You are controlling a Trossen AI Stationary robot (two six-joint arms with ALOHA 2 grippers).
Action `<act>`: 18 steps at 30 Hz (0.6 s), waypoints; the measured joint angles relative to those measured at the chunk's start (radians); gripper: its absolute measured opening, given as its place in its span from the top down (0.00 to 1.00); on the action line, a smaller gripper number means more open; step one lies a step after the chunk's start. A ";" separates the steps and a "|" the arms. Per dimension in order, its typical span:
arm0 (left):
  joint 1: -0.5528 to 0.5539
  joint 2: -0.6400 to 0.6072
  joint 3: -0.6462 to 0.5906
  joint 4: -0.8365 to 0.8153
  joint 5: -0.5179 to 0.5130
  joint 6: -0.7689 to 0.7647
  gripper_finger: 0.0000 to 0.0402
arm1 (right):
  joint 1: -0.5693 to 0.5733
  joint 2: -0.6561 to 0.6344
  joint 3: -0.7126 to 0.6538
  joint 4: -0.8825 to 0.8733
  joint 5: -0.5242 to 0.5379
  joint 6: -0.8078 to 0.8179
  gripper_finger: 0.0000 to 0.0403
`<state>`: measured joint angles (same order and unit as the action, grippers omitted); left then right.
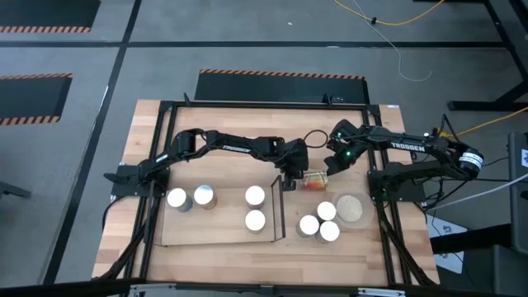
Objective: Pick and place cans onto a shelf
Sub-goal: Put the green bean can on the shelf
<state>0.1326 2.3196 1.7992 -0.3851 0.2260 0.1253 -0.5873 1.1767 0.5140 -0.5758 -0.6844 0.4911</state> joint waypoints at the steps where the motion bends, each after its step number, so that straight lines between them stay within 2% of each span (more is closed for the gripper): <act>1: 0.000 0.000 0.000 0.000 -0.010 0.000 0.89 | 0.000 0.000 0.000 0.005 0.000 -0.001 0.98; 18: 0.000 0.000 -0.001 -0.022 -0.113 0.013 0.89 | 0.000 -0.002 0.147 -0.044 0.001 -0.077 0.98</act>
<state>0.1326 2.3196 1.7981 -0.4066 0.1130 0.1379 -0.5877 1.1744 0.6608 -0.6201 -0.6834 0.4137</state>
